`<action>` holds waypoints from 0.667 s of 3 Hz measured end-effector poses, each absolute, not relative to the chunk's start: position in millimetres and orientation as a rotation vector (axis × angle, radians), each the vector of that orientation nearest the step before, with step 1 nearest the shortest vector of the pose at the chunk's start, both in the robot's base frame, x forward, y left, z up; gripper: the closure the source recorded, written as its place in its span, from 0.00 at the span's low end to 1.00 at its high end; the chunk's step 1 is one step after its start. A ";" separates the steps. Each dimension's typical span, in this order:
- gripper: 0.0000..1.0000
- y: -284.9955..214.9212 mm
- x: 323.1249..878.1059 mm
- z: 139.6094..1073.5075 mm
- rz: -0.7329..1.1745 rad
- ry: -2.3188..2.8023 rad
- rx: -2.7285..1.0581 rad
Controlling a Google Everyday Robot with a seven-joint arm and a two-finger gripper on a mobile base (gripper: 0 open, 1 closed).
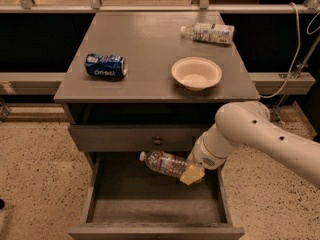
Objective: Place water bottle into middle drawer
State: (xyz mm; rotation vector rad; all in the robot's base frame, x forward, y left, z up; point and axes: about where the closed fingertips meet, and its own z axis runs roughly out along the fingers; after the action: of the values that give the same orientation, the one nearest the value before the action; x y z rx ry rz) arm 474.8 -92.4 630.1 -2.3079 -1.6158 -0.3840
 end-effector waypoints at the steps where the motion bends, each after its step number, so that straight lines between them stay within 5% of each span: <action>1: 1.00 -83.6 478.0 602.9 -0.329 -1.640 -2.305; 2: 1.00 -78.7 469.9 516.7 -0.335 -1.742 -2.280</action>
Offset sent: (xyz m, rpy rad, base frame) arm 0.0014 0.0240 -0.1977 -0.0831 -0.1185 0.1278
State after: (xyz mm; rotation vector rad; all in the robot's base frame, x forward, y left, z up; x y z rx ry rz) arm 469.9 -78.7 516.7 -2.2798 -1.7417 -0.3347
